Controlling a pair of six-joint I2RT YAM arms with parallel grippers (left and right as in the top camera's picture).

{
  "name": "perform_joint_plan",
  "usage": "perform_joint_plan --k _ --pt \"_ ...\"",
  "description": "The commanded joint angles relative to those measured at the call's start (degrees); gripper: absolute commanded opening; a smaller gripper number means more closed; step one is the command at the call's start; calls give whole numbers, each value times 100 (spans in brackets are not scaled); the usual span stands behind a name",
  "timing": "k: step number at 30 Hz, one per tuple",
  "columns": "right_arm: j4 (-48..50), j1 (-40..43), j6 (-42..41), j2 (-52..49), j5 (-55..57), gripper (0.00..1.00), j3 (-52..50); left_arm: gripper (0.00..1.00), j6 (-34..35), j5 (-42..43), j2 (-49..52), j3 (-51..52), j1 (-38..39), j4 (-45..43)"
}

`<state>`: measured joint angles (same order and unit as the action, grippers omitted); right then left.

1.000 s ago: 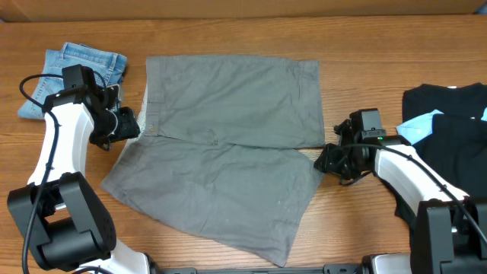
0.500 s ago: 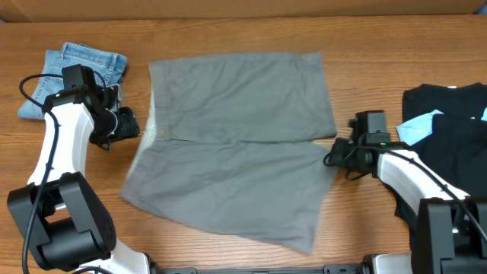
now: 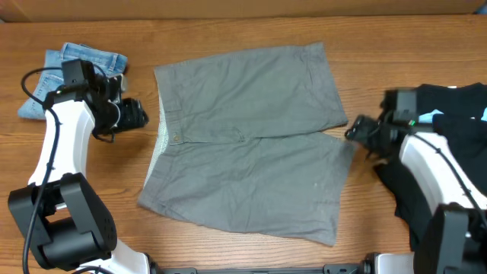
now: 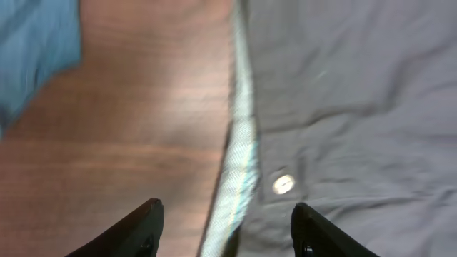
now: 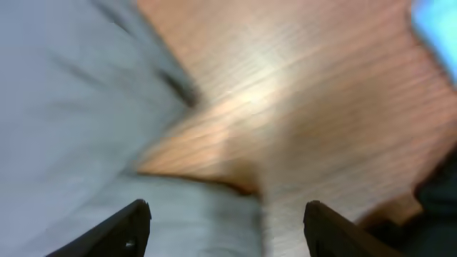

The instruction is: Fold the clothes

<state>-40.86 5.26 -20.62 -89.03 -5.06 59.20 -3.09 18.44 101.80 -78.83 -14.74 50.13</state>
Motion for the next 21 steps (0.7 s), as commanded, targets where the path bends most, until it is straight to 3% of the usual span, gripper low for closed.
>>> perform_joint_plan --k 1,9,21 --pt "-461 13 306 321 -852 72 1237 59 -76 579 -138 -695 146 133" --pt "-1064 13 337 319 -1307 72 2865 62 85 192 11 -1775 540 -155" --pt "-1342 13 240 223 -1519 77 2900 70 365 264 1794 -2002 540 -1631"
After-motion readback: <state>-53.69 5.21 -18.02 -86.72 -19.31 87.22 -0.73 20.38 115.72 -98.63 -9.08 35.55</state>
